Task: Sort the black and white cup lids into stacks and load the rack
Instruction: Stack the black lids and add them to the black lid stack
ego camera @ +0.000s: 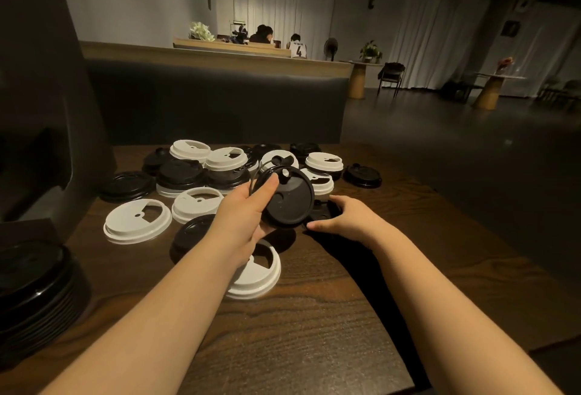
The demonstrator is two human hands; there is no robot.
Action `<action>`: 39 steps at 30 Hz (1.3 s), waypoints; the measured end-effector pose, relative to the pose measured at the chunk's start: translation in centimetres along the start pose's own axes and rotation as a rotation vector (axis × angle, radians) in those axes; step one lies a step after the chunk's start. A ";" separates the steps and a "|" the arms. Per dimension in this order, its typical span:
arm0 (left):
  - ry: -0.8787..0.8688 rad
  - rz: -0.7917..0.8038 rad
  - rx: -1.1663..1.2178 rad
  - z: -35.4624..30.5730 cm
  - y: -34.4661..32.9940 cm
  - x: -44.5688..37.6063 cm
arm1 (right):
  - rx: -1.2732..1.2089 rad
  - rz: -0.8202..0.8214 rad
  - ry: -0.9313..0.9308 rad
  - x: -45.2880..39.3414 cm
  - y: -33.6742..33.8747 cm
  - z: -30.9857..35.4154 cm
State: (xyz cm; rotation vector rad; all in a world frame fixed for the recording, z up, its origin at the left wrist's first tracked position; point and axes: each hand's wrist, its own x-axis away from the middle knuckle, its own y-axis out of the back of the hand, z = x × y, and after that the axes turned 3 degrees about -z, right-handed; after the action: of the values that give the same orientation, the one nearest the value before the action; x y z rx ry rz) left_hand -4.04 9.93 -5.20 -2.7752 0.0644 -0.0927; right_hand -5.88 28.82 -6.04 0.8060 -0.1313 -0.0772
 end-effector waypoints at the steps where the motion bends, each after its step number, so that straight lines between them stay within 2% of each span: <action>1: 0.004 -0.003 0.006 0.0 0.1 0.0 | -0.033 -0.049 0.035 0.4 -0.2 -0.3; 5: 0.025 -0.017 0.006 -0.2 0.3 -0.1 | -0.297 -0.322 0.109 1.5 -0.5 -0.4; 7: 0.013 -0.018 -0.017 -0.2 0.4 0.0 | -0.446 -0.397 0.161 2.1 -0.8 0.0; 11: -0.078 0.000 -0.145 0.1 0.5 0.1 | -0.564 -0.283 0.337 3.3 -2.3 1.4; 14: -0.073 -0.009 -0.172 0.5 0.2 0.1 | -0.465 -0.187 0.422 3.6 -3.7 2.0; 17: -0.008 -0.028 -0.112 0.8 0.1 0.1 | -0.374 -0.188 0.470 3.5 -4.5 2.1; 25: -0.026 0.024 -0.168 1.4 -0.2 0.9 | -0.417 -0.232 0.437 3.7 -4.8 2.3; 30: -0.144 0.098 -0.255 1.3 -0.2 1.6 | -0.479 -0.271 0.489 3.9 -5.0 2.2; 32: -0.208 0.098 -0.315 1.4 0.0 1.4 | -0.498 -0.237 0.492 4.0 -5.0 2.1; 36: -0.313 0.053 -0.385 0.6 1.2 0.6 | -0.512 -0.046 0.470 3.6 -3.8 2.1; 39: -0.299 0.074 -0.310 0.0 2.3 -0.1 | -0.733 -0.027 0.392 3.3 -2.6 1.9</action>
State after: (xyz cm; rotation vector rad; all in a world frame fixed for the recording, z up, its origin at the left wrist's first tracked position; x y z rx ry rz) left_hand -4.16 7.77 -6.04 -3.0558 0.1131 0.3812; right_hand -2.93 25.29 -6.36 0.0797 0.2708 0.0113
